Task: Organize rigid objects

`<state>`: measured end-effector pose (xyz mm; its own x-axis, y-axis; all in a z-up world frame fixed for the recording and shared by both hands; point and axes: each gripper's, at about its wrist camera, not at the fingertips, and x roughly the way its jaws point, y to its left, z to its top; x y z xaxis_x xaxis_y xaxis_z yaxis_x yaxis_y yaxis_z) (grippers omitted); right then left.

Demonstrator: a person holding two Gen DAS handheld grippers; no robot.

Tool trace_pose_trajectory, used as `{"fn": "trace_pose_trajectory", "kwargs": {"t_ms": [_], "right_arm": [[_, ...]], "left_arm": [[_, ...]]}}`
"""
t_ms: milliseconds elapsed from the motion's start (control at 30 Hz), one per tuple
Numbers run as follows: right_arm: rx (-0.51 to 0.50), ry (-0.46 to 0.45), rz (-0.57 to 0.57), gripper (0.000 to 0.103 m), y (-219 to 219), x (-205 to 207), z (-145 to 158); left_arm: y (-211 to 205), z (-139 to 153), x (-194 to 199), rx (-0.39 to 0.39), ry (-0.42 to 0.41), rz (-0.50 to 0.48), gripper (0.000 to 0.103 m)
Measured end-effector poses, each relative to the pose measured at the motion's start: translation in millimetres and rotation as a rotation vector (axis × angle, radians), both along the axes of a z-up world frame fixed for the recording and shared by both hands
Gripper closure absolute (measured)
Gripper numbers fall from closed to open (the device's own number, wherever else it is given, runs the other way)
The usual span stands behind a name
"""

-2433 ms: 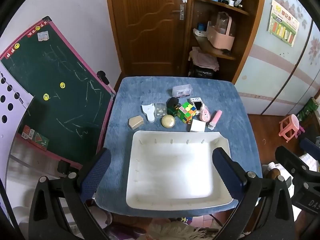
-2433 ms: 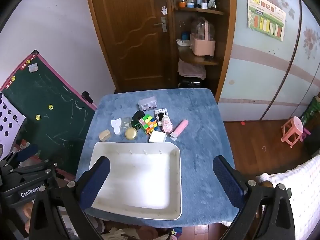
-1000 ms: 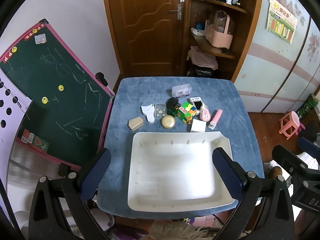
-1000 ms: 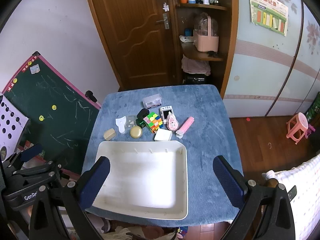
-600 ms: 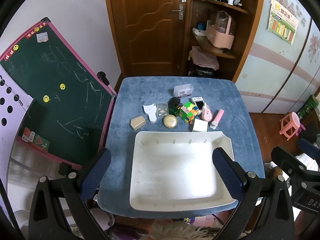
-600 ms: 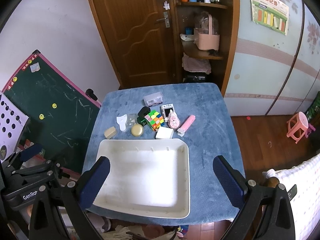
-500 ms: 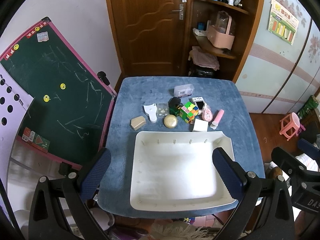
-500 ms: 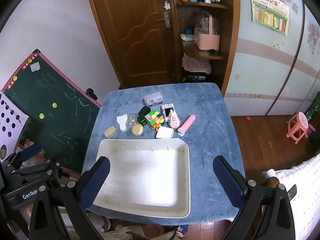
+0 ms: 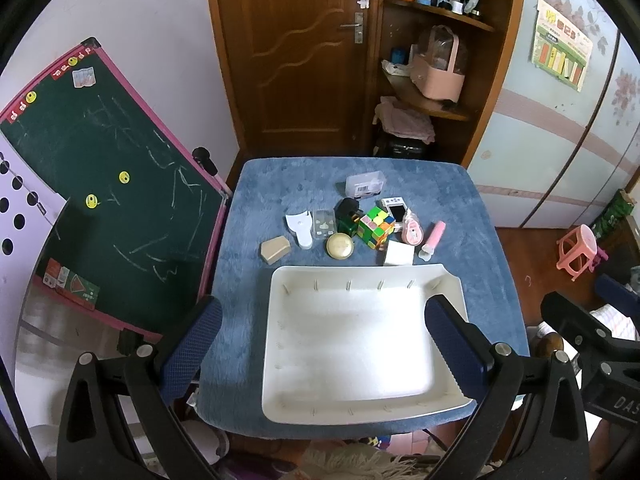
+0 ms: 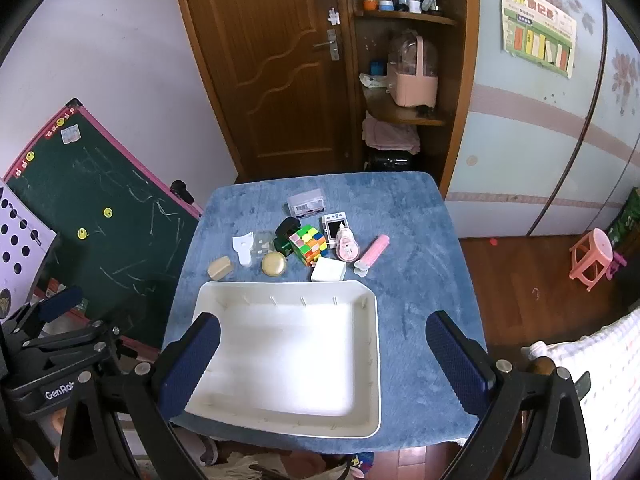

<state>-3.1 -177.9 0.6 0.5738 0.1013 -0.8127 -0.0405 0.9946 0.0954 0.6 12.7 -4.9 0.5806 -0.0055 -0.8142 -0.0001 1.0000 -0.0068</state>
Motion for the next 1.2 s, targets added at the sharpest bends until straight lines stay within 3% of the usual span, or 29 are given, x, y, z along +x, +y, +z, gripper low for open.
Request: {"fn": "trace_pose_trajectory", "kwargs": {"t_ms": [1200], "right_arm": [[-0.033, -0.003, -0.022, 0.0, 14.5, 16.6, 3.4]], "left_arm": [[14.6, -4.1, 21.4, -0.007, 0.031, -0.003, 0.002]]}}
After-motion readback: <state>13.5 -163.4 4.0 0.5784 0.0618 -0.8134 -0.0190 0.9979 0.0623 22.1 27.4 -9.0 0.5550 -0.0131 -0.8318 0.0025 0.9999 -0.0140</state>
